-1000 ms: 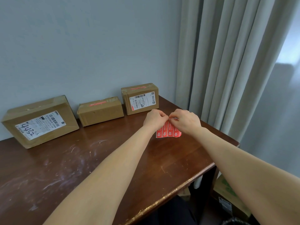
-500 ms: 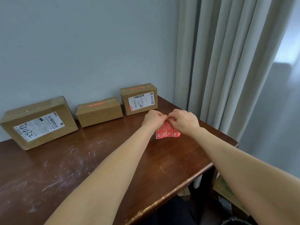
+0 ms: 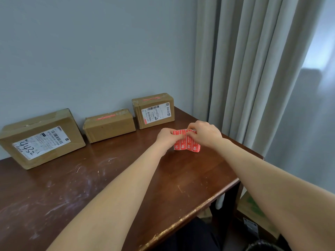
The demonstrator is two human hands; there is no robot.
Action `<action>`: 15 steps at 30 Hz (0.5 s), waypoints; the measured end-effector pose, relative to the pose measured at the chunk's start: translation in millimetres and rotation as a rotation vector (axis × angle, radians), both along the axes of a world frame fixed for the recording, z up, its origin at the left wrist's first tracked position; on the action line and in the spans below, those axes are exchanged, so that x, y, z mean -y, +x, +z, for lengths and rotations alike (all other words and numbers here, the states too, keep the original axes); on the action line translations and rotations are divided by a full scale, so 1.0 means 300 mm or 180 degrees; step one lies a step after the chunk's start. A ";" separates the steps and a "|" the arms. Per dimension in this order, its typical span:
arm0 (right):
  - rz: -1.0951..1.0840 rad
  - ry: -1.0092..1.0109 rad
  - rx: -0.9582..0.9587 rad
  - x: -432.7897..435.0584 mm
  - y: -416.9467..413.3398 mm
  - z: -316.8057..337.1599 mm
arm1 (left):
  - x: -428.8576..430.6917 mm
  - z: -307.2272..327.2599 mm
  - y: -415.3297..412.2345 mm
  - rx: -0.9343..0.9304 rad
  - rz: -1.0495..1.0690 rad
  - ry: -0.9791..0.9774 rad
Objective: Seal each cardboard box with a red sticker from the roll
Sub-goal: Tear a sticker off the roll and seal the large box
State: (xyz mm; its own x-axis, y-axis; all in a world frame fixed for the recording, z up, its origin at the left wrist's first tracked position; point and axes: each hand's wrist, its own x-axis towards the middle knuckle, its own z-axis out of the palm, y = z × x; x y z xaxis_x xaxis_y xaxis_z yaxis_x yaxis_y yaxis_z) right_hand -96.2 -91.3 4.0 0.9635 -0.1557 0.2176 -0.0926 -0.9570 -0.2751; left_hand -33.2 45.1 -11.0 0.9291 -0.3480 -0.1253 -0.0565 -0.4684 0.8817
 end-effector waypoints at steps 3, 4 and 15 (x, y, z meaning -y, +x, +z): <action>0.0009 0.0130 -0.0163 0.001 0.005 0.014 | 0.007 -0.018 -0.006 -0.0115 0.0118 -0.0166; 0.0017 0.0174 -0.0202 0.003 0.004 0.019 | 0.010 -0.021 -0.007 -0.0119 0.0139 -0.0205; 0.0008 0.0147 -0.0206 -0.006 0.002 0.027 | 0.018 -0.010 -0.015 0.0013 0.0111 -0.0215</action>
